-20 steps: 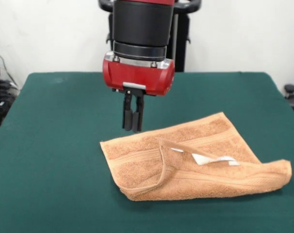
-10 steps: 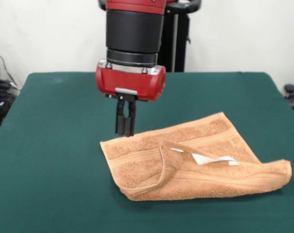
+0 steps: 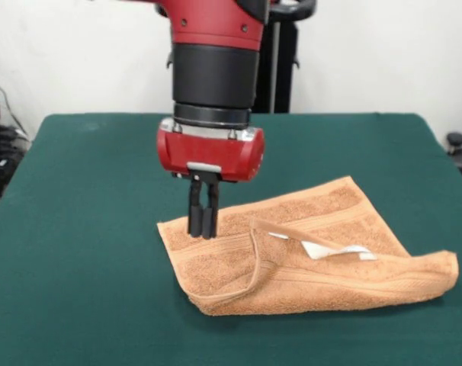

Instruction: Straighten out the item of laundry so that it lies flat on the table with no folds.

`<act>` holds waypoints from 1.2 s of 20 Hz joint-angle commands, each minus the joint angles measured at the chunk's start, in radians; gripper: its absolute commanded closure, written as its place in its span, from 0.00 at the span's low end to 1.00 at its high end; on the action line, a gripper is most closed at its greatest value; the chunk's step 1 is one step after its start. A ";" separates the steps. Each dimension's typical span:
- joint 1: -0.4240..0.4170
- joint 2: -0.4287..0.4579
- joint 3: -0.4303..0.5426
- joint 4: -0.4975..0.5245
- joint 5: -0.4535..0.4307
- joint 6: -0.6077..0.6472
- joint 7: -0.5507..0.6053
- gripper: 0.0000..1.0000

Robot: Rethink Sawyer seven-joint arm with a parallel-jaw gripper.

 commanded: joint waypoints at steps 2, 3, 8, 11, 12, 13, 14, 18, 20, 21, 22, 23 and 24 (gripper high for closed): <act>0.082 0.113 0.033 0.097 0.018 -0.071 0.168 1.00; 0.090 0.115 0.025 0.094 0.023 -0.071 0.174 1.00; 0.119 0.120 0.002 0.090 0.045 -0.072 0.192 1.00; 0.119 0.124 0.002 0.085 0.049 -0.071 0.184 1.00; 0.118 0.128 0.003 0.081 0.048 -0.073 0.181 1.00; 0.116 0.133 0.005 0.080 0.048 -0.078 0.179 1.00; 0.115 0.137 0.006 0.078 0.047 -0.082 0.177 1.00; 0.111 0.148 0.010 0.070 0.047 -0.090 0.172 1.00; 0.109 0.150 0.012 0.069 0.047 -0.092 0.171 1.00; 0.108 0.149 0.013 0.068 0.048 -0.090 0.170 1.00; 0.107 0.148 0.014 0.068 0.048 -0.088 0.168 1.00; 0.108 0.147 0.014 0.070 0.050 -0.087 0.170 1.00; 0.111 0.146 0.010 0.070 0.051 -0.086 0.172 1.00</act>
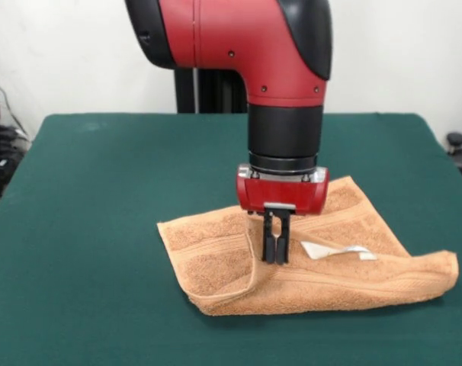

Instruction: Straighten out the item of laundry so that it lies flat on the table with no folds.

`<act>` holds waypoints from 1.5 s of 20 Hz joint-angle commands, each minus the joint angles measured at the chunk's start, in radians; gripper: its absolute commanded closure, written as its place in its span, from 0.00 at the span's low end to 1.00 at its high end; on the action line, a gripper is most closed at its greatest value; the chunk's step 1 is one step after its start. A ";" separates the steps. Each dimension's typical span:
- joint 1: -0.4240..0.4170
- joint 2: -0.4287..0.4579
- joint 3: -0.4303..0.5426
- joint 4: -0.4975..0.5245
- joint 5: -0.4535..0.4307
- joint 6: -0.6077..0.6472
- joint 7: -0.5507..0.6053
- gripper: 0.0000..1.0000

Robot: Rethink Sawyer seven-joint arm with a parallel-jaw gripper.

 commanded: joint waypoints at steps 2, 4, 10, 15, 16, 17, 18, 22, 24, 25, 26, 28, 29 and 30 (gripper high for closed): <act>0.019 0.022 0.012 0.071 0.045 -0.026 0.173 1.00; 0.029 0.011 0.003 0.077 0.050 -0.018 0.181 1.00; 0.045 -0.028 -0.010 0.103 0.064 0.013 0.192 1.00; 0.055 -0.244 0.004 0.215 0.124 0.225 0.173 1.00; 0.059 -0.287 0.003 0.227 0.142 0.279 0.166 1.00; 0.064 -0.318 -0.001 0.231 0.156 0.329 0.160 1.00; 0.065 -0.342 -0.002 0.234 0.163 0.363 0.148 1.00; 0.061 -0.383 0.000 0.239 0.179 0.421 0.126 1.00; 0.048 -0.382 0.009 0.247 0.178 0.413 0.116 1.00; 0.043 -0.382 0.014 0.258 0.176 0.400 0.114 1.00; 0.037 -0.387 0.016 0.275 0.174 0.385 0.111 1.00; 0.025 -0.386 0.016 0.306 0.159 0.342 0.105 1.00; 0.015 -0.384 0.020 0.323 0.154 0.323 0.099 1.00; 0.005 -0.391 0.026 0.349 0.150 0.304 0.094 1.00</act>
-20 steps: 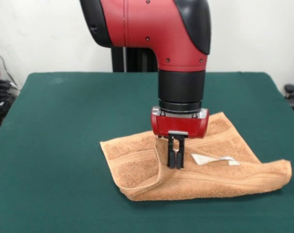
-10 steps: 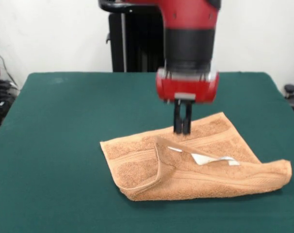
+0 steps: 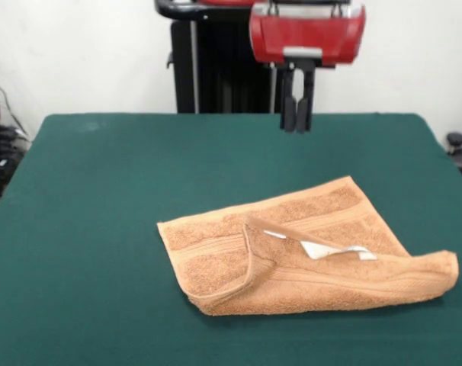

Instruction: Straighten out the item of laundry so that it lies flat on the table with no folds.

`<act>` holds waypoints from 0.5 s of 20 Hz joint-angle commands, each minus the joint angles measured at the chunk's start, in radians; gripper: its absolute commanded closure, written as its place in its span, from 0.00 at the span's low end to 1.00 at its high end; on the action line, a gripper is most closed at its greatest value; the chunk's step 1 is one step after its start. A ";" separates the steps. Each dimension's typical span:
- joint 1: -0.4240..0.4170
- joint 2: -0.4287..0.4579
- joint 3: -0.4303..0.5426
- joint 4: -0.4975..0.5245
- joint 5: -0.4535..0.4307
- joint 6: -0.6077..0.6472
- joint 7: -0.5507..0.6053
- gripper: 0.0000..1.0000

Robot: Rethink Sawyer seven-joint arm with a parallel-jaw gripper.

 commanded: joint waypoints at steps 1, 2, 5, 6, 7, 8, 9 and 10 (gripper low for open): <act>-0.020 -0.014 0.033 0.227 0.010 -0.011 0.090 1.00; -0.022 -0.020 0.034 0.251 0.004 -0.029 0.091 1.00; -0.035 -0.031 0.040 0.302 -0.010 -0.063 0.086 1.00; -0.035 -0.033 0.040 0.313 -0.015 -0.069 0.085 1.00; -0.036 -0.036 0.039 0.324 -0.019 -0.075 0.085 1.00; -0.037 -0.038 0.040 0.332 -0.022 -0.076 0.083 1.00; -0.034 -0.041 0.036 0.339 -0.028 -0.079 0.083 1.00; -0.033 -0.042 0.034 0.347 -0.032 -0.081 0.083 1.00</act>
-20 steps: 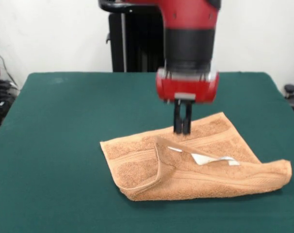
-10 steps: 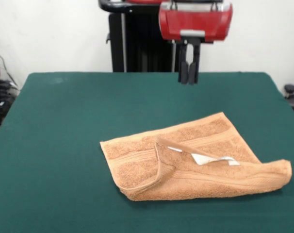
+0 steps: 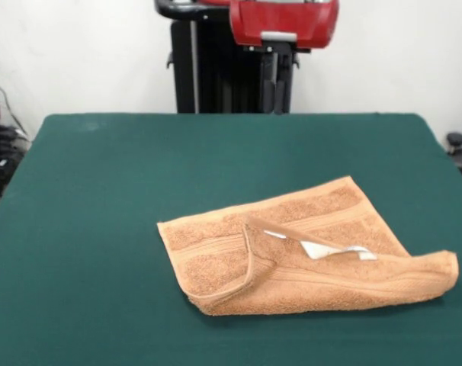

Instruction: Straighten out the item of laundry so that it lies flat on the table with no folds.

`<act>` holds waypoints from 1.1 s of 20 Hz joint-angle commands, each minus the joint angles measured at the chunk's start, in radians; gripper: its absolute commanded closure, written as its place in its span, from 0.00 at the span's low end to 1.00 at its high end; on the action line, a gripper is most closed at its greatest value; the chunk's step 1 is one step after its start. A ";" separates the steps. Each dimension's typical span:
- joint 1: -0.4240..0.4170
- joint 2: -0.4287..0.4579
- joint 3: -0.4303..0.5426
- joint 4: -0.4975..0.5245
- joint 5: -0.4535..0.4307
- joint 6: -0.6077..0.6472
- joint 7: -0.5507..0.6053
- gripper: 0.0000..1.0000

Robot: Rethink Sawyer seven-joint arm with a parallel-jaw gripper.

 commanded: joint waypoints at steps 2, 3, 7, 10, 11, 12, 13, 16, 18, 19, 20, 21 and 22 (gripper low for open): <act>0.010 0.013 0.029 0.226 -0.036 -0.047 0.083 1.00; 0.009 0.017 0.030 0.231 -0.041 -0.055 0.081 1.00; 0.015 0.044 0.022 0.228 -0.064 -0.094 0.088 1.00; 0.019 0.085 0.017 0.209 -0.081 -0.131 0.092 1.00; 0.024 0.097 0.010 0.198 -0.087 -0.139 0.094 1.00; 0.028 0.106 0.006 0.184 -0.092 -0.139 0.092 1.00; 0.033 0.124 -0.001 0.174 -0.099 -0.151 0.095 1.00; 0.032 0.161 -0.002 0.140 -0.109 -0.168 0.092 1.00; 0.033 0.182 -0.004 0.118 -0.115 -0.177 0.092 1.00; 0.032 0.198 -0.004 0.105 -0.118 -0.187 0.091 1.00; 0.030 0.213 -0.003 0.092 -0.119 -0.194 0.090 1.00; 0.033 0.233 -0.007 0.074 -0.122 -0.206 0.090 1.00; 0.030 0.254 -0.004 0.058 -0.123 -0.215 0.087 1.00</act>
